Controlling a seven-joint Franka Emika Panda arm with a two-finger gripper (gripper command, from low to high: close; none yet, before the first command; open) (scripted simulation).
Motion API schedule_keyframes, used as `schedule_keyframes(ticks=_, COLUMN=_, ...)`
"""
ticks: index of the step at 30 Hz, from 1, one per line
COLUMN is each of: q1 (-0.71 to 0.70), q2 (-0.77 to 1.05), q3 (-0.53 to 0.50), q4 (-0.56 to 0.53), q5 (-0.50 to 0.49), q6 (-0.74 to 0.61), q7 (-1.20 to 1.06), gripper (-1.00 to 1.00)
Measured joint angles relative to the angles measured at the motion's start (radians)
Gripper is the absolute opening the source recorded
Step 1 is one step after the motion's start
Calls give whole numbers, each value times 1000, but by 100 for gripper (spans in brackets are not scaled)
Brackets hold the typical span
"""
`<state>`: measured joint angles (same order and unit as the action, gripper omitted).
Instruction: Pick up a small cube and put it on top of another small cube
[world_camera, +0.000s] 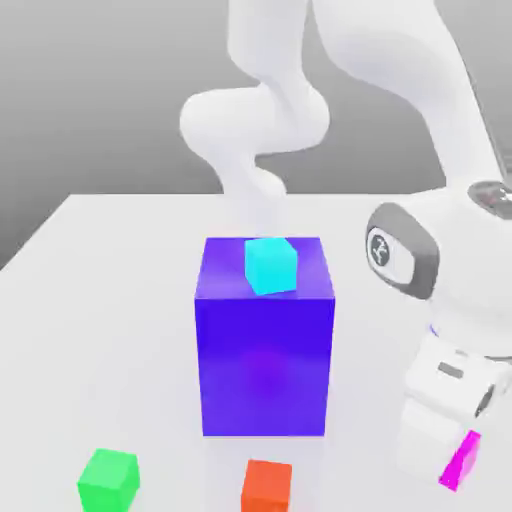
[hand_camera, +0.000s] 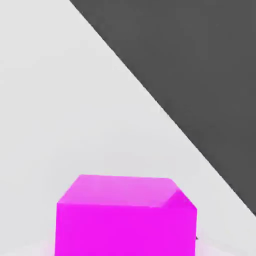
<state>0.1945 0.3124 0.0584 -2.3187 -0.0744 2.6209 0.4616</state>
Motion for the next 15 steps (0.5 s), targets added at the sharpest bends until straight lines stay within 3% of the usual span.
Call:
schedule_keyframes(ticks=8, q1=-189, q2=-96, q3=-194, q4=-81, q5=111, q6=-12, q7=125, gripper=-100)
schedule_keyframes(ticks=11, q1=-281, q2=-21, q3=-245, q4=-72, q5=192, q6=51, q7=145, gripper=-100)
schedule_keyframes(ticks=12, q1=-306, q2=13, q3=-246, q4=-66, q5=216, q6=79, q7=143, gripper=100)
schedule_keyframes(ticks=15, q1=-306, q2=13, q3=-246, q4=-66, q5=216, q6=79, q7=143, gripper=100)
